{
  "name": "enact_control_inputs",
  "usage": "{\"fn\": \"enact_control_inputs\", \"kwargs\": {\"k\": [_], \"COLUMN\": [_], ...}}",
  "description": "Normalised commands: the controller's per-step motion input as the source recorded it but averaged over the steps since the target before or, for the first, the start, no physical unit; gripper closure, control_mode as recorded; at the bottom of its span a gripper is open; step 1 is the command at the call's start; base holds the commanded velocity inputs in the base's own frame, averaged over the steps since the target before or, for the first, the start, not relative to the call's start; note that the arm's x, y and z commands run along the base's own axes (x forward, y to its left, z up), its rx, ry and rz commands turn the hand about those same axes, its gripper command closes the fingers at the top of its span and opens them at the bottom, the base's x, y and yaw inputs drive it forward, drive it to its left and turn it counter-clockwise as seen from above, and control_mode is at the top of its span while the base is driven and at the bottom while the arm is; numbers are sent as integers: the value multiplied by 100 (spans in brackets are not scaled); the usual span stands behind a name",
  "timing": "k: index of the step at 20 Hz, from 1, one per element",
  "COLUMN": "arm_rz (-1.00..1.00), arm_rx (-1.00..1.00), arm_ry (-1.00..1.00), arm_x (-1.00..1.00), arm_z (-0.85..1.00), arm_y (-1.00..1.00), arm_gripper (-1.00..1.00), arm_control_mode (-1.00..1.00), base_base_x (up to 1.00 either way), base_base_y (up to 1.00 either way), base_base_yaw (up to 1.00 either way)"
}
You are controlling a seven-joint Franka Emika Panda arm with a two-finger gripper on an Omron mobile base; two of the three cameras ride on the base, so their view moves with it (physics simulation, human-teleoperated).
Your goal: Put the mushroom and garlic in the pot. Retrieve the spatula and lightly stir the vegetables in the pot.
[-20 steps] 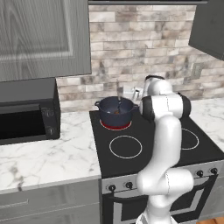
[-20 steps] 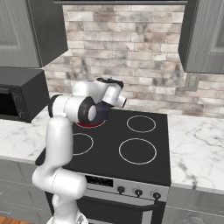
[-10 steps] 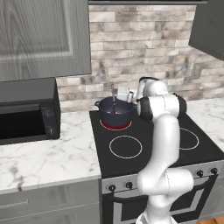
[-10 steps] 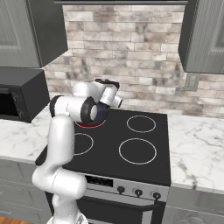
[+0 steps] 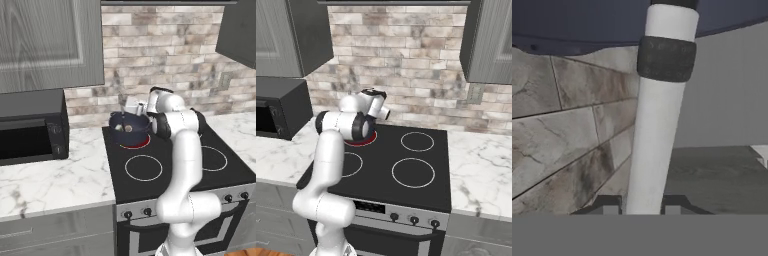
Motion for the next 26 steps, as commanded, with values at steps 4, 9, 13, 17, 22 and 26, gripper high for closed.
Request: {"fn": "enact_control_inputs", "kwargs": {"k": [4, 9, 13, 17, 22, 26], "arm_rz": [0, 0, 0, 0, 0, 0], "arm_rx": [0, -3, -4, -4, -6, -3], "arm_ry": [-9, -9, -9, -8, -5, -2], "arm_x": [35, 22, 3, 1, -3, -32], "arm_z": [-13, -24, -29, -24, -5, 0], "arm_y": [5, -23, -42, -44, -42, -16], "arm_gripper": [100, 100, 100, 100, 100, 100], "arm_control_mode": [-100, -100, -100, -100, -100, -100], "base_base_x": [0, 0, 0, 0, 0, 0], "base_base_y": [0, 0, 0, 0, 0, 0], "base_base_yaw": [0, 0, 0, 0, 0, 0]}}
